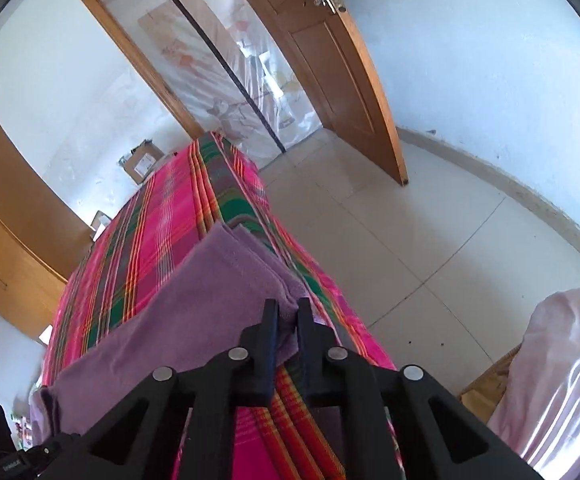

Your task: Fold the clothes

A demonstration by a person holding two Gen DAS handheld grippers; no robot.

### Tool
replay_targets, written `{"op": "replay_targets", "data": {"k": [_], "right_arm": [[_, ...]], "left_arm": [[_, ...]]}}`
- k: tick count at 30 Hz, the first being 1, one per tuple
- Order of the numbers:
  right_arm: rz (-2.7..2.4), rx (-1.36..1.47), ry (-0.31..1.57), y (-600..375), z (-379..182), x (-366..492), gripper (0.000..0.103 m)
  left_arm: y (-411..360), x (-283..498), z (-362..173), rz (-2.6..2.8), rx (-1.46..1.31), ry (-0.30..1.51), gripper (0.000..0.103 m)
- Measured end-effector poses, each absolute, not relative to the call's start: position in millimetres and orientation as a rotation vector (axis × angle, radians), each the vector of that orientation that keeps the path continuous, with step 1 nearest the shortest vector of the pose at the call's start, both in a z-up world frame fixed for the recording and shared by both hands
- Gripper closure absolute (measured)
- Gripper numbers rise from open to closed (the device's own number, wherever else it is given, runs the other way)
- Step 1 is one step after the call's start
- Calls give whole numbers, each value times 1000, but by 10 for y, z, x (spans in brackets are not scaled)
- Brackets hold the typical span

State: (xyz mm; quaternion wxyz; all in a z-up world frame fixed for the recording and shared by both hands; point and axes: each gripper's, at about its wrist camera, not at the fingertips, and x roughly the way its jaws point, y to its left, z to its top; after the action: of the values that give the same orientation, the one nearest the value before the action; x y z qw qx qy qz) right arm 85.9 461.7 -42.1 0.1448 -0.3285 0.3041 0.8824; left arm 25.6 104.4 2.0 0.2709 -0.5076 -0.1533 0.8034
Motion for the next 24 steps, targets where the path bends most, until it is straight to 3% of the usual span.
{"op": "replay_targets", "data": {"k": [10, 11, 14, 24], "right_arm": [[2513, -973, 821, 4614, -409, 869, 89], [2512, -966, 836, 4634, -401, 881, 86], [2507, -944, 882, 4696, -375, 915, 59], [2492, -1031, 1024, 4677, -546, 779, 61]], "left_arm": [[1007, 260, -1, 2147, -1356, -440, 55], [1010, 259, -1, 2149, -1355, -437, 55], [1026, 266, 2, 2157, -1352, -419, 55], [1035, 256, -1, 2160, -1350, -414, 55]]}}
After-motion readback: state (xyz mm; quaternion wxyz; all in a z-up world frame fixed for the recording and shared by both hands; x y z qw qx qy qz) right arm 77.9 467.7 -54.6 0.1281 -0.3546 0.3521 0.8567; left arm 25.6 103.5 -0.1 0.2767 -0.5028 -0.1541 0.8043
